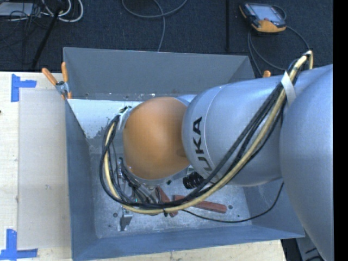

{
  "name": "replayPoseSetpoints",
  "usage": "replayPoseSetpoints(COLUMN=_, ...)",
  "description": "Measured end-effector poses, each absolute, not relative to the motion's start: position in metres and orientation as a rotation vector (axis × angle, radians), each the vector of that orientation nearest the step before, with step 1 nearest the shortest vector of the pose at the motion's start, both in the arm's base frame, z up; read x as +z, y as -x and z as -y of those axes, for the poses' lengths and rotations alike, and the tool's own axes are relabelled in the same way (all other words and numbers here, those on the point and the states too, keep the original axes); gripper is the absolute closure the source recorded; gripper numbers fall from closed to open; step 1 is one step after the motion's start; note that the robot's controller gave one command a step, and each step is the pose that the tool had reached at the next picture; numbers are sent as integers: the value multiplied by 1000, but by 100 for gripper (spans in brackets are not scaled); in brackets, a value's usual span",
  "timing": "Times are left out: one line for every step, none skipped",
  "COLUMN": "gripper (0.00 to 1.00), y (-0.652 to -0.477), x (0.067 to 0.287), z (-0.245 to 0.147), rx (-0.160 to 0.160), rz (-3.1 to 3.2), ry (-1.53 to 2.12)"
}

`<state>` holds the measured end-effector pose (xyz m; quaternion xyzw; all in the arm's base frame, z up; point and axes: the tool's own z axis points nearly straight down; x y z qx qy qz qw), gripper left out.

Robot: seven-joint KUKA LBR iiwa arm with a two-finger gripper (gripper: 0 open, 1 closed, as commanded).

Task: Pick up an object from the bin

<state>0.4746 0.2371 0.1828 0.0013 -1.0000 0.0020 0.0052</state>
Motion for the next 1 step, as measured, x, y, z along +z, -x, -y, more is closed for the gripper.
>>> replayPoseSetpoints(gripper=0, y=-477, x=187, z=-236, rx=2, rz=3139, ry=4)
